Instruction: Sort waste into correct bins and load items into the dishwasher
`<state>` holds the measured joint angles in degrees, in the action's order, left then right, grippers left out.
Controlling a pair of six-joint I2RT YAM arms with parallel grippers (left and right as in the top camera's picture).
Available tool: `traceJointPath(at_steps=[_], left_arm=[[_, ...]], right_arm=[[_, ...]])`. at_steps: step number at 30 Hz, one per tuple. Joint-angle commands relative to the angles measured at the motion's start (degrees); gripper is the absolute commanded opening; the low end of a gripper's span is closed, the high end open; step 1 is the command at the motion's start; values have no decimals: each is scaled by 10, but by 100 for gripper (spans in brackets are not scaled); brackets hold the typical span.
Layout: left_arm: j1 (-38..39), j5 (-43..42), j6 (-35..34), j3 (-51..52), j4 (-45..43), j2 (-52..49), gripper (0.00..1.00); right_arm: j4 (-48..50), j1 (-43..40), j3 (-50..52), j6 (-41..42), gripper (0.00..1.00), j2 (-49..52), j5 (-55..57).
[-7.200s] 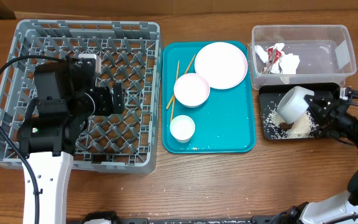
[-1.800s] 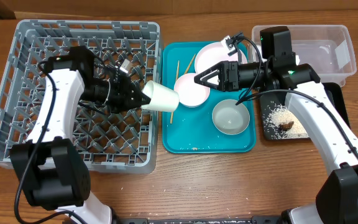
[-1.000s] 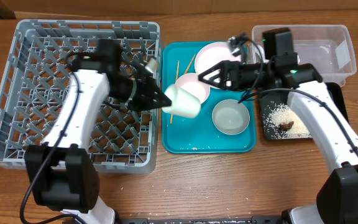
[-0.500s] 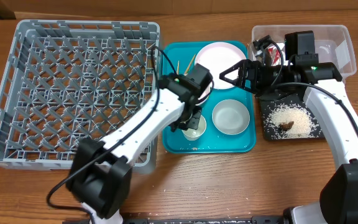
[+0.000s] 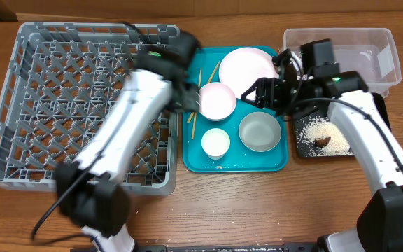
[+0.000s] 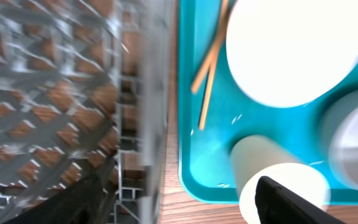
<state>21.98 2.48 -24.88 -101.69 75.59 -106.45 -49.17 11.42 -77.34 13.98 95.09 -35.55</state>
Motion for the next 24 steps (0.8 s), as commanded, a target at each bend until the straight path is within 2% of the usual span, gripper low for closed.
traceJointPath(at_steps=[1,4,7,9,13,14,16,17,19,23,24], left_arm=[[-109,-104,31,-32,1,71,81],[-202,-159,57,-31,2,73,79],[-209,-150,78,-31,5,74,79],[-207,-126,78,-30,10,73,79],[-208,-126,78,-26,14,73,75],[-207,-126,78,-26,15,73,74],[-207,-126,78,-26,15,73,69],[-207,-126,78,-26,15,73,61],[-208,-147,85,-26,17,73,61],[-208,-304,162,-15,15,73,64],[-209,-411,210,3,2,71,69]], right_arm=[[-13,65,1,59,72,-11,134],[-35,181,1,122,70,10,295],[-39,214,1,144,69,37,332],[-37,229,1,144,63,68,332],[-40,237,1,144,46,108,332],[-39,237,1,144,31,110,332],[-39,235,-1,146,13,108,332],[-47,229,-12,148,4,103,329],[-68,220,-33,148,4,90,324],[-86,174,-60,148,4,27,273],[-62,133,-59,141,4,-2,197]])
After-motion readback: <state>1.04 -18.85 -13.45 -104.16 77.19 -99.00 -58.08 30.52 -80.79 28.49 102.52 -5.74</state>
